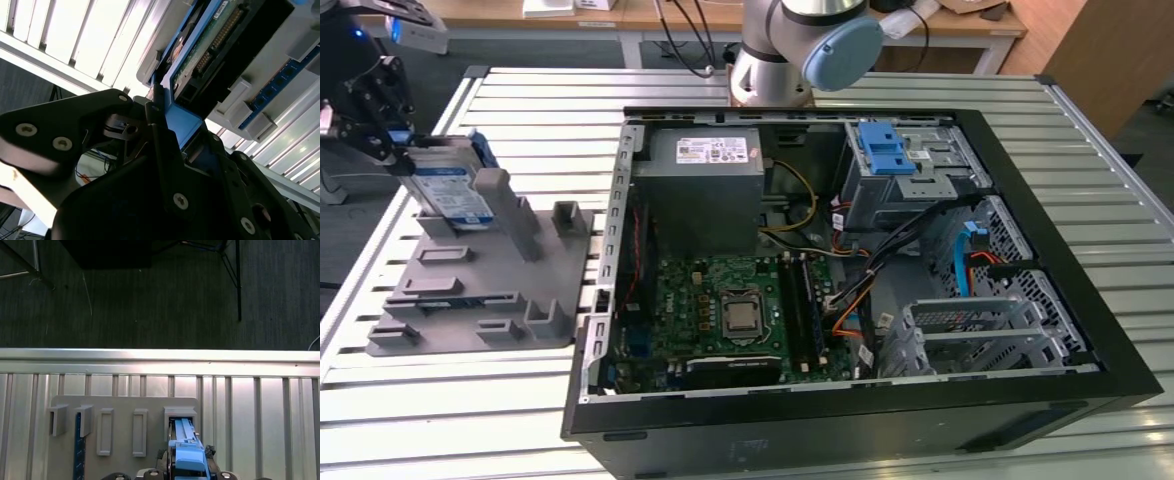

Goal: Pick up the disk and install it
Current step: 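Pick up the disk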

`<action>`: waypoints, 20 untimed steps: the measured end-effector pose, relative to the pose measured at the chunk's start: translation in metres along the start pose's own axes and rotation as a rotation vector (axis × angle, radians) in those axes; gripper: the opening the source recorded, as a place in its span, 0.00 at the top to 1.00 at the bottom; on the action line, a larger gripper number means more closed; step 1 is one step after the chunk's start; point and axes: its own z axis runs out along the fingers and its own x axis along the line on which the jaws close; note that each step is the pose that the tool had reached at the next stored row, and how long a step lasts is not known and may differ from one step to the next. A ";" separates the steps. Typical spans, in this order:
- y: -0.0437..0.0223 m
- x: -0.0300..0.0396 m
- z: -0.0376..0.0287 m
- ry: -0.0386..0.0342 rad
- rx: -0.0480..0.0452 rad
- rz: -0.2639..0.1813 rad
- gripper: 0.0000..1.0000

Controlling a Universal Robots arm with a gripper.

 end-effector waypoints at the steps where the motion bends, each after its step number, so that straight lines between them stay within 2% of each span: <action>1: 0.0000 0.0000 -0.0008 0.0000 0.0000 0.000 0.64; 20: 0.0002 -0.0001 -0.0058 0.0000 0.0000 0.000 0.64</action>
